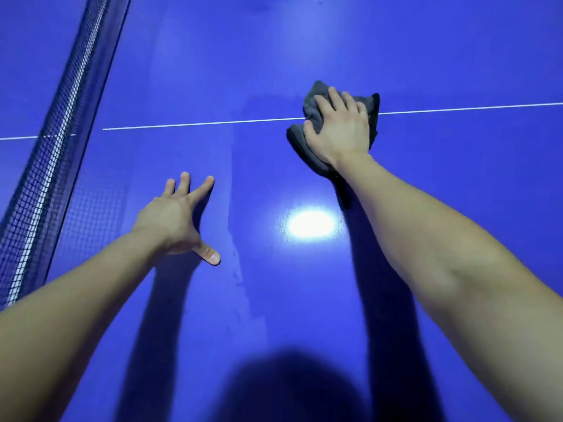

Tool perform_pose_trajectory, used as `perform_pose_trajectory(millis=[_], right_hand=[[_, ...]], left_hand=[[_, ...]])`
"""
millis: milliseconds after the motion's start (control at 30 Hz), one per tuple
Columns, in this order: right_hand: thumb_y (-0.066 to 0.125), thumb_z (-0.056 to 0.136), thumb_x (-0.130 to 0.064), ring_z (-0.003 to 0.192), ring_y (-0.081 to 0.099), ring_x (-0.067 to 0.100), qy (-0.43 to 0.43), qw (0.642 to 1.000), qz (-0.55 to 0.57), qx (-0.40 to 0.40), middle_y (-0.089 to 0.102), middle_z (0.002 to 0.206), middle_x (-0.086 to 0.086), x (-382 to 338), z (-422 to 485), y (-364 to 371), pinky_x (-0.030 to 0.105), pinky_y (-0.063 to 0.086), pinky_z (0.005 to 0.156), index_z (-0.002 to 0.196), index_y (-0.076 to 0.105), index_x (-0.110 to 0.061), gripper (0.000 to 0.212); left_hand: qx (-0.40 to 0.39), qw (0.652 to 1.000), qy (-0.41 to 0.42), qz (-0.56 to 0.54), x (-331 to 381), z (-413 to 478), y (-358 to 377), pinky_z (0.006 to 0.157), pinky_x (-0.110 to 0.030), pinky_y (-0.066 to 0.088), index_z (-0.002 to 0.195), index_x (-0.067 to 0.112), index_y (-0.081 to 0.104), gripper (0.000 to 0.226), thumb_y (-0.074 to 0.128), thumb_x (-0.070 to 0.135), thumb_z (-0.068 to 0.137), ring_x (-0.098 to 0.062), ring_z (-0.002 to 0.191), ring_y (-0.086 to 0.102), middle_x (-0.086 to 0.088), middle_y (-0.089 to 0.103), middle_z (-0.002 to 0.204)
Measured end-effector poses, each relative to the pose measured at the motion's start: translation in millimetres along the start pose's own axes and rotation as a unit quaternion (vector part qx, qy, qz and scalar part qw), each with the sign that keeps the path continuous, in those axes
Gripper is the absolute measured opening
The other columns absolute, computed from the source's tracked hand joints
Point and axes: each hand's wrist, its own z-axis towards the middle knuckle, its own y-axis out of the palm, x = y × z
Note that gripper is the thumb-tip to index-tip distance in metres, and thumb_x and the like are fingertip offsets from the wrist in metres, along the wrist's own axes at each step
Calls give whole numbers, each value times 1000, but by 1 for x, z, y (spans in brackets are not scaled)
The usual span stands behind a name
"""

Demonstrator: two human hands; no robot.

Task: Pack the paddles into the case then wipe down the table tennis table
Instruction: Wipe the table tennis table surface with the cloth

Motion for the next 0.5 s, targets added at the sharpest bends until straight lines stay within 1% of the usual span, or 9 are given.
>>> perform_pose_trajectory(millis=[67,167,233,300,333,367,400,433,500], right_hand=[[44,98,-52,155,41,33,1,1000,5,24,49,167,9,-7,-10,1,49,27,127,150,61,-24,62],[53,98,-48,155,43,36,-44,997,50,39,49,168,11,-20,-103,-14,52,31,127,151,62,-20,61],[57,101,-47,160,36,34,-106,991,80,-2,43,172,9,-29,-191,-34,53,30,127,156,59,-19,61],[60,103,-47,163,33,32,-173,980,83,-50,39,174,7,-27,-252,-51,52,31,128,157,58,-21,61],[60,103,-47,162,34,31,-202,974,84,-64,39,174,6,-19,-258,-54,51,32,128,157,58,-22,60],[61,103,-47,161,37,31,-225,969,80,-66,41,173,6,-8,-244,-52,51,33,127,156,60,-23,58],[61,102,-47,158,41,32,-227,970,70,-54,44,172,6,3,-216,-46,51,35,126,154,61,-23,57],[60,102,-47,156,44,33,-200,978,58,-31,46,170,7,11,-179,-38,53,36,124,153,62,-23,56],[54,102,-52,154,46,32,-91,996,23,9,49,168,7,22,-95,-24,53,37,122,151,62,-24,57]], left_hand=[[1,1000,0,2,-1,0,0,108,-60,49,162,59,-16,178,96,79,25,-25,166,-4,7,-15,179],[0,1000,2,7,0,1,-1,106,-61,51,161,59,-16,179,95,81,23,-26,166,-1,7,-14,179],[1,1000,6,4,-1,2,0,105,-60,51,162,58,-15,180,94,81,21,-29,166,1,5,-13,178],[3,1000,10,-5,-4,3,2,103,-61,54,161,60,-16,181,93,83,18,-32,165,5,5,-12,178],[2,1000,9,-10,-5,4,3,102,-62,54,160,61,-16,181,92,84,16,-33,165,6,5,-12,178],[1,1000,10,-11,-7,6,5,102,-62,54,159,61,-17,182,90,86,14,-33,165,6,5,-13,178],[-2,1000,10,-10,-8,5,5,103,-62,54,159,62,-18,182,87,88,12,-32,165,5,6,-13,178],[-3,1000,11,-8,-8,6,5,104,-62,53,158,63,-18,181,83,90,10,-31,166,3,7,-14,178],[0,1000,10,-3,-8,5,5,107,-62,49,159,63,-18,180,82,90,11,-27,166,-1,8,-14,178]])
